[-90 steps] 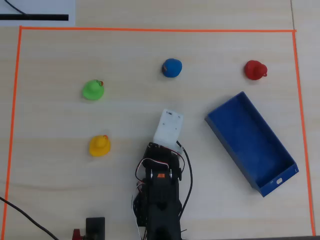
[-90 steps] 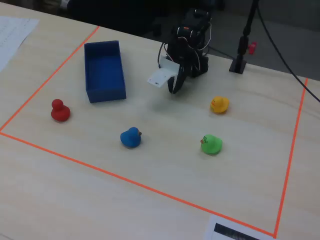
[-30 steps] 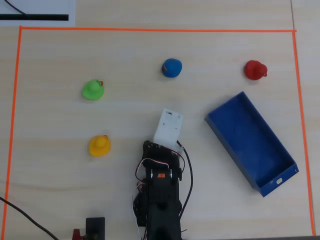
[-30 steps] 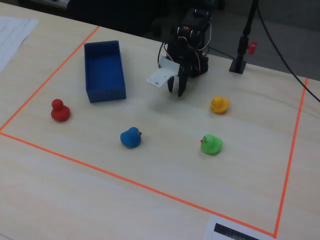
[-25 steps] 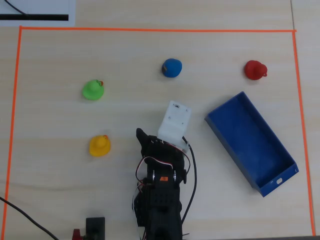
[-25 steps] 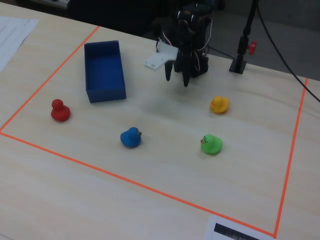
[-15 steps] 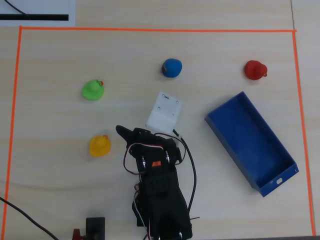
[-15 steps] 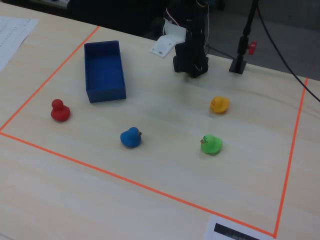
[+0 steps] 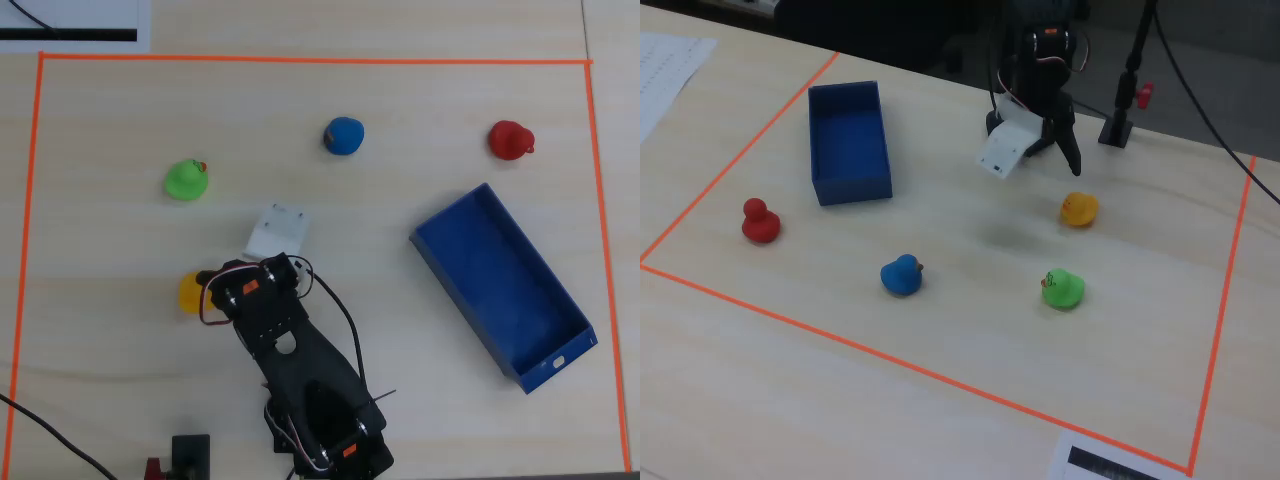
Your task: Grasp yellow duck and put it into box.
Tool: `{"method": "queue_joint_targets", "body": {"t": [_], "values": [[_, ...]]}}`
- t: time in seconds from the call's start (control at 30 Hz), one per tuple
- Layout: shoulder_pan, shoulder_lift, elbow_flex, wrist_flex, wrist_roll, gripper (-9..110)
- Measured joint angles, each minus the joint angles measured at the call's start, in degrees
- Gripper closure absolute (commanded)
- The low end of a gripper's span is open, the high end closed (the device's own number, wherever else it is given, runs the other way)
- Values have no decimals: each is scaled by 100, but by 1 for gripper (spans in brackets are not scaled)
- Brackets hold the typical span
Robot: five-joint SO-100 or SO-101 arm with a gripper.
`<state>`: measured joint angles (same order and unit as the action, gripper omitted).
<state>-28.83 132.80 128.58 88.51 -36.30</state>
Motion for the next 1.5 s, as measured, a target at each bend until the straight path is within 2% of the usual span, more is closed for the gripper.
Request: {"method": "queue_joint_targets", "body": {"t": [0.1, 0.5, 0.9, 1.33, 1.5], "values": [[-483, -149, -105, -9, 264, 56], [-1099, -1125, -1037, 0, 686, 56], [-1424, -1881, -703, -1090, 914, 56], [-1380, -2145, 431, -2531, 932, 54], [-1266, -2145, 826, -3076, 940, 59]]}}
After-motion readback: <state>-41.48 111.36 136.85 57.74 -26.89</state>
